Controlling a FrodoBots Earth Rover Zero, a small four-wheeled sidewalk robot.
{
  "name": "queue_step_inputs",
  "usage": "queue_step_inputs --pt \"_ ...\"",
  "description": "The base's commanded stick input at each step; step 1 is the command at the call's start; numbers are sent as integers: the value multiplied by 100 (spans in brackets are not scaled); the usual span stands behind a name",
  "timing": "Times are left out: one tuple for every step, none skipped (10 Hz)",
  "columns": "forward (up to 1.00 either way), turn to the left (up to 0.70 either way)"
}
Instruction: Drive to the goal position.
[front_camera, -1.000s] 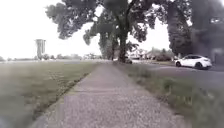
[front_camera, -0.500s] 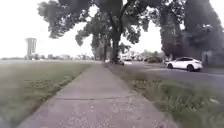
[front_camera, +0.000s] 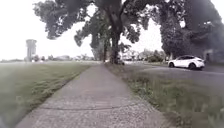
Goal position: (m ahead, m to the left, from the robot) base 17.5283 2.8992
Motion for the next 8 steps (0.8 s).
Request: queue_step_inputs --pt "70 16" --pt "70 35" --pt "70 35" --pt "70 35" --pt "70 33" --pt "70 18" --pt "70 3" --pt "70 0"
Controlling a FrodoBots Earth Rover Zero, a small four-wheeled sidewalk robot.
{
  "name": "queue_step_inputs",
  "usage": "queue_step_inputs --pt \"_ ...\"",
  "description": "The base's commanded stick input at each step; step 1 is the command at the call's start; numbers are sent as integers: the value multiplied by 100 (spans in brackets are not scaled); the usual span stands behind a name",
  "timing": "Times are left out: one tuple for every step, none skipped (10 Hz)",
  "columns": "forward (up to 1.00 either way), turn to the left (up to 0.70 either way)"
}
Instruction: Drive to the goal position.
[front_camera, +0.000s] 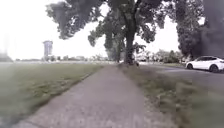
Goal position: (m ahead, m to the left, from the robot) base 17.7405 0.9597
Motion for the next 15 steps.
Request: queue_step_inputs --pt "70 0" --pt "70 0" --pt "70 0" --pt "70 0" --pt "70 0" --pt "70 0" --pt "70 0" --pt "70 0" --pt "70 0" --pt "70 0" --pt "70 0" --pt "70 0" --pt "70 0" --pt "70 0" --pt "70 0"
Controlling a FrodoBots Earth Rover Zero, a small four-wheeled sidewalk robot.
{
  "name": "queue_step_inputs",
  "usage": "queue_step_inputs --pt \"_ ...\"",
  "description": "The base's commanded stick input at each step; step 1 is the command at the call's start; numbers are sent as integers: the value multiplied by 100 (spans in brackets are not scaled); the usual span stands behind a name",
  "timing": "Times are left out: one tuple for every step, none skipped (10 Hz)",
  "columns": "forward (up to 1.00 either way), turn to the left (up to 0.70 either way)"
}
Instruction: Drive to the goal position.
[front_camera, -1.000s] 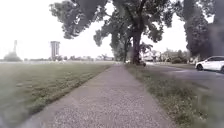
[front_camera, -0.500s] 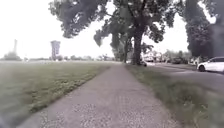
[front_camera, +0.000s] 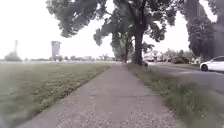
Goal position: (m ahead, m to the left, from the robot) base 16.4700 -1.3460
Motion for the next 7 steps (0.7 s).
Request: queue_step_inputs --pt "70 0" --pt "70 0" --pt "70 0" --pt "70 0" --pt "70 0" --pt "70 0" --pt "70 0"
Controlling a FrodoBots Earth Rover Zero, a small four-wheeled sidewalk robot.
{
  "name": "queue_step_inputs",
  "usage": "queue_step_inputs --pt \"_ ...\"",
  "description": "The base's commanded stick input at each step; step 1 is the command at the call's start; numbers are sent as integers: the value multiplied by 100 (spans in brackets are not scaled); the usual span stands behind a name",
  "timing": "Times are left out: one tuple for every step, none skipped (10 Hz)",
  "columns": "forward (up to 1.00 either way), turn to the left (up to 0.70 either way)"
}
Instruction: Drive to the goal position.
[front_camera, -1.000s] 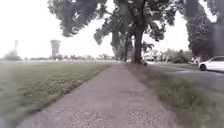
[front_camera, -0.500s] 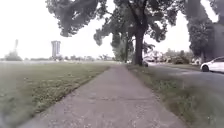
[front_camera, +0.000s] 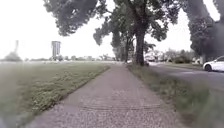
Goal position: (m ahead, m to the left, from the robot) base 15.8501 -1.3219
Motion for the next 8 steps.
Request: queue_step_inputs --pt "70 0" --pt "70 0" --pt "70 0" --pt "70 0" --pt "70 0" --pt "70 0" --pt "70 0" --pt "70 0"
